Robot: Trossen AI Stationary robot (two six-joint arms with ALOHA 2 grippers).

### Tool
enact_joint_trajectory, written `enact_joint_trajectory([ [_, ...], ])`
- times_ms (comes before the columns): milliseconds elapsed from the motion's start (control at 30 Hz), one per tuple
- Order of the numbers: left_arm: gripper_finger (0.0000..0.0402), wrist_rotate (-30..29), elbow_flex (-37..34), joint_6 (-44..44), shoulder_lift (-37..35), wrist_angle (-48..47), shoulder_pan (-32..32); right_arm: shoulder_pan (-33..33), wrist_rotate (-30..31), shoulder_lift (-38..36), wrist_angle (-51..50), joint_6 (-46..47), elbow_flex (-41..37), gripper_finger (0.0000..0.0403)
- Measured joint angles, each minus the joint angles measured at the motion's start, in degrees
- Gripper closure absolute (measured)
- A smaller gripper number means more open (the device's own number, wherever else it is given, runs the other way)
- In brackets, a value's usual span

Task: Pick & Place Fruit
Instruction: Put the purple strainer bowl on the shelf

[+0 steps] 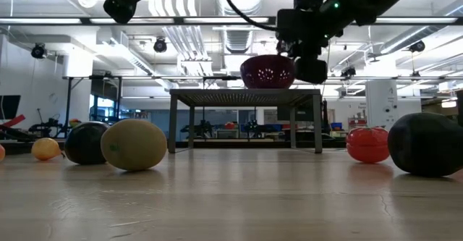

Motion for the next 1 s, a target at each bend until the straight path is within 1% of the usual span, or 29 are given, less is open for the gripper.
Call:
enact_joint_trajectory([
  [167, 0.0234, 0.00, 0.00, 0.00, 0.00, 0.02, 0.00, -0.02, -0.50, 0.02, -1.18, 1.42, -0.02, 0.0376],
  [367, 0.0234, 0.00, 0.02, 0.00, 0.00, 0.01, 0.01, 0.30, 0.08, 0.02, -1.36, 1.29, -0.02, 0.0381],
  [500, 0.0234, 0.00, 0.02, 0.00, 0.00, -0.01, 0.00, 1.60, 0.37, 0.02, -1.36, 1.08, -0.02, 0.0387],
  [633, 0.0234, 0.00, 0.02, 0.00, 0.00, 0.01, 0.00, 2.74, 0.41, 0.02, -2.29, 1.06, -0.02, 0.0384],
  [1000, 0.0234, 0.00, 0.02, -0.02, 0.02, -0.01, 0.02, 3.52, 3.17, 0.02, -7.17, 2.24, -0.02, 0.0380],
])
